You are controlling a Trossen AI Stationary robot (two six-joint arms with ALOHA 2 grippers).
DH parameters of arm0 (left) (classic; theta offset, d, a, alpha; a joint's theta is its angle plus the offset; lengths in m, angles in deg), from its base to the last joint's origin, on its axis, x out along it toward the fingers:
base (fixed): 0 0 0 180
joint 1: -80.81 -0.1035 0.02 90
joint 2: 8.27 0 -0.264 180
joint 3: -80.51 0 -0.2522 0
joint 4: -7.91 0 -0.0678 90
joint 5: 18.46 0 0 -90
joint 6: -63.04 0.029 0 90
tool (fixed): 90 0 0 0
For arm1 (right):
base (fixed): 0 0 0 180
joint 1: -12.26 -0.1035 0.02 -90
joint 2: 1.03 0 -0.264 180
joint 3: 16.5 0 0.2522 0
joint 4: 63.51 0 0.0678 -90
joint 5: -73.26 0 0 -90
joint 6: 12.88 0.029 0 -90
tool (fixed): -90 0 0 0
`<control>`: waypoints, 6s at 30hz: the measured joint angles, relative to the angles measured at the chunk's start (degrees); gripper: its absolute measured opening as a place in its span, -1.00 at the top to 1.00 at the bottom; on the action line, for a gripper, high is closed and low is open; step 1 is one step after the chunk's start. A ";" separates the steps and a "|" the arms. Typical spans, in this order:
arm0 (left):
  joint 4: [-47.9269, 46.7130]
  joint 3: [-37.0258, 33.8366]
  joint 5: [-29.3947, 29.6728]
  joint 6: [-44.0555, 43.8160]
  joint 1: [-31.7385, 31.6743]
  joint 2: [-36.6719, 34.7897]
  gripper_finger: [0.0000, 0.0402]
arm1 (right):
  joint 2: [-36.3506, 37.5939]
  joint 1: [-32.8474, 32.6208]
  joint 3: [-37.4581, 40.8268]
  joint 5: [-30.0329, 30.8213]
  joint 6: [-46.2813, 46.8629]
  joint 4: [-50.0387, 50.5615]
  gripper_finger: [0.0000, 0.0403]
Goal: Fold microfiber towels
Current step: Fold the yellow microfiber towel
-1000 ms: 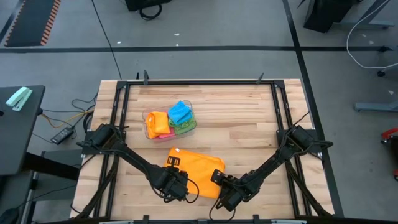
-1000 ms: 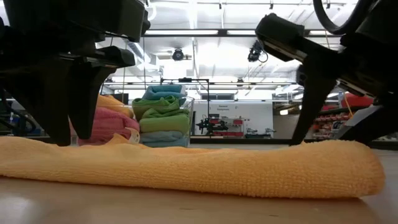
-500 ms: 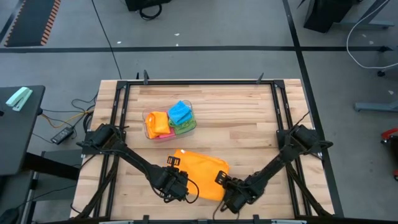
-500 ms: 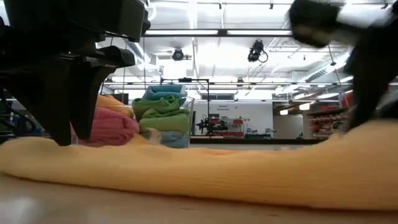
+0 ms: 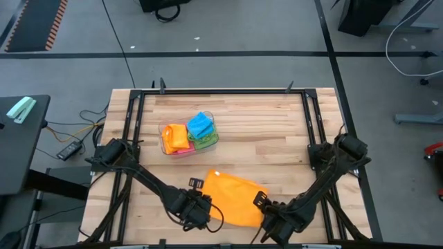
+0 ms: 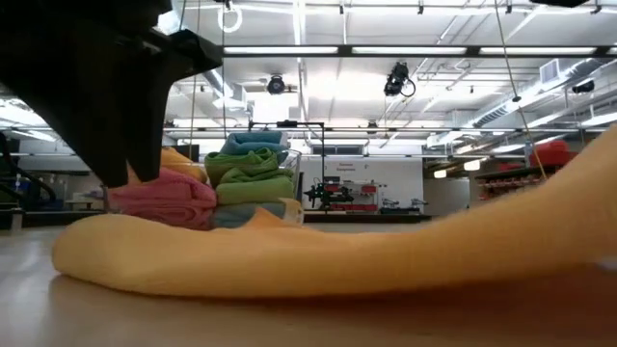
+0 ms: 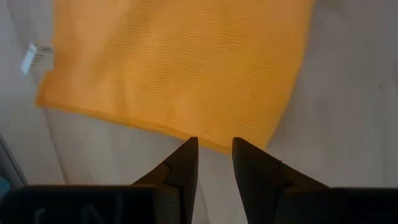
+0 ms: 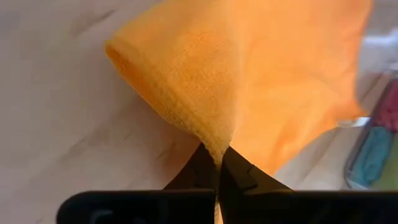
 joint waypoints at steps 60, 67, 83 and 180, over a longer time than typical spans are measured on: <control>34.73 -18.49 11.29 10.34 5.41 -1.44 0.95 | -4.26 19.46 -0.15 -9.36 -25.46 -32.30 0.99; 33.68 -18.49 11.25 8.67 5.85 -1.44 0.87 | -7.05 21.43 -0.11 -11.87 -23.30 -36.23 0.93; 32.86 -18.49 11.23 5.54 5.86 -1.49 0.92 | -10.82 24.93 -0.11 -19.24 -18.81 -44.00 0.91; 11.31 -13.00 8.21 -6.05 9.57 -7.43 0.91 | -13.81 21.95 -2.91 -21.91 -10.44 -54.22 0.18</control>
